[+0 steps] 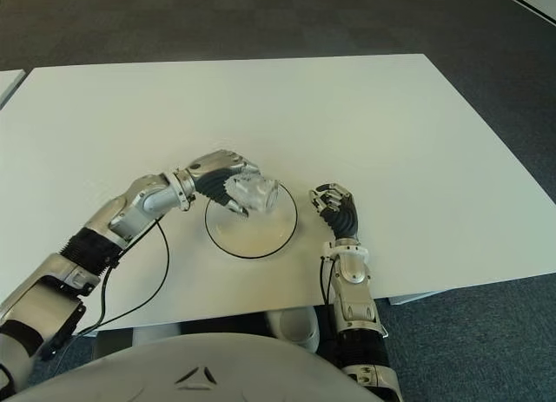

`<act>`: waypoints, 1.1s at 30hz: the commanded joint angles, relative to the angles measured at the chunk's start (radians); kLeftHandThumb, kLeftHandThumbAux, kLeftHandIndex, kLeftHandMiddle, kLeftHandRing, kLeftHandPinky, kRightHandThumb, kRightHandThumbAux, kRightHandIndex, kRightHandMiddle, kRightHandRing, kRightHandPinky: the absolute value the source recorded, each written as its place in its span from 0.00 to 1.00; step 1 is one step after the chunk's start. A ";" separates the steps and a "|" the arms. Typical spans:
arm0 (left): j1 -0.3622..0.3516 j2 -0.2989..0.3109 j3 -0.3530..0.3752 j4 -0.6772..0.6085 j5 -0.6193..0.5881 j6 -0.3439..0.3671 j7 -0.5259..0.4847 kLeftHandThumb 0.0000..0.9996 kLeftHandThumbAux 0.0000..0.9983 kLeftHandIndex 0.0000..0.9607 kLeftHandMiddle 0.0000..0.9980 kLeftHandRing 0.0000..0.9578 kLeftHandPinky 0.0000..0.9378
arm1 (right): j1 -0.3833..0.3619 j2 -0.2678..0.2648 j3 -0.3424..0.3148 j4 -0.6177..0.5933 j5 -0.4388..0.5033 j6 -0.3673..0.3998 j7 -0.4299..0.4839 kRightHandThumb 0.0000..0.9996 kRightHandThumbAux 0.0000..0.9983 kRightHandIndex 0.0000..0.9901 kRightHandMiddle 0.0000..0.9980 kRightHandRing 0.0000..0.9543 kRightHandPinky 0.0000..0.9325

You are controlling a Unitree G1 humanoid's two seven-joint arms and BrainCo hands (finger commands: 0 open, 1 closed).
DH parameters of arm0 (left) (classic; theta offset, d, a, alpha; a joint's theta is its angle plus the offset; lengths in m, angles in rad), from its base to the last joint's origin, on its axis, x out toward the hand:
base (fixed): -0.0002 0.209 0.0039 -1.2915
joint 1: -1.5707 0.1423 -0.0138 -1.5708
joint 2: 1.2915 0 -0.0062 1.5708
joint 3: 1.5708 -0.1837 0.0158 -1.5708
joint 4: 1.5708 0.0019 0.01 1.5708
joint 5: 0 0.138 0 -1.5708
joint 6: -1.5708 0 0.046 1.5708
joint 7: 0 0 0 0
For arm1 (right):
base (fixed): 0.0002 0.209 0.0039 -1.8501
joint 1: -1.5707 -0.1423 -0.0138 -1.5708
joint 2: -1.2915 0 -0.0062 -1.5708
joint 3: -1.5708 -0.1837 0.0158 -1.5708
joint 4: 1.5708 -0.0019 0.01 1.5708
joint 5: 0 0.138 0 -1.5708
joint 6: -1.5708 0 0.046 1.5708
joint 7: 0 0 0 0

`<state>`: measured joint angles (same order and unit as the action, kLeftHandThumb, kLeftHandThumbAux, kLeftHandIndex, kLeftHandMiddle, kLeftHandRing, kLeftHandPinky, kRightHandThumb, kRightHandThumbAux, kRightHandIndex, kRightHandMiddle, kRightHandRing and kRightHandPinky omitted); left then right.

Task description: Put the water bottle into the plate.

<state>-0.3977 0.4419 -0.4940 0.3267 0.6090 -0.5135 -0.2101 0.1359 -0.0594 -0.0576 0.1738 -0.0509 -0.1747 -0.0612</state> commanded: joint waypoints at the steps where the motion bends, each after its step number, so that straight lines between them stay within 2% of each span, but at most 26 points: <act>1: -0.014 -0.003 -0.030 0.088 0.036 -0.060 0.025 0.95 0.65 0.40 0.51 0.55 0.85 | 0.025 0.006 0.000 0.020 0.002 0.050 0.000 0.71 0.73 0.44 0.70 0.72 0.73; 7: -0.033 -0.004 -0.062 0.148 0.091 -0.119 0.046 0.95 0.65 0.40 0.51 0.55 0.84 | 0.026 0.006 -0.001 0.014 0.002 0.062 -0.001 0.71 0.73 0.44 0.70 0.72 0.73; 11: -0.036 -0.025 -0.105 0.242 0.148 -0.143 0.099 0.95 0.65 0.40 0.51 0.55 0.83 | 0.023 0.005 0.000 0.015 0.003 0.071 0.003 0.71 0.73 0.44 0.70 0.72 0.72; 18: -0.032 -0.053 -0.139 0.330 0.173 -0.151 0.147 0.95 0.65 0.40 0.51 0.55 0.82 | 0.022 0.007 -0.002 0.016 0.010 0.068 0.009 0.71 0.73 0.44 0.70 0.72 0.73; 26: -0.019 -0.061 -0.148 0.360 0.173 -0.165 0.181 0.95 0.65 0.40 0.51 0.55 0.82 | 0.025 0.007 0.001 0.013 0.011 0.061 0.014 0.71 0.73 0.44 0.70 0.72 0.73; 33: -0.028 -0.051 -0.163 0.368 0.199 -0.182 0.211 0.95 0.65 0.41 0.54 0.56 0.72 | 0.022 0.006 -0.001 0.018 0.009 0.058 0.014 0.71 0.73 0.44 0.70 0.72 0.74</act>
<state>-0.4554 0.3761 -0.6226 0.6560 0.7666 -0.7022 0.0107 0.1394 -0.0593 -0.0596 0.1591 -0.0466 -0.1505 -0.0509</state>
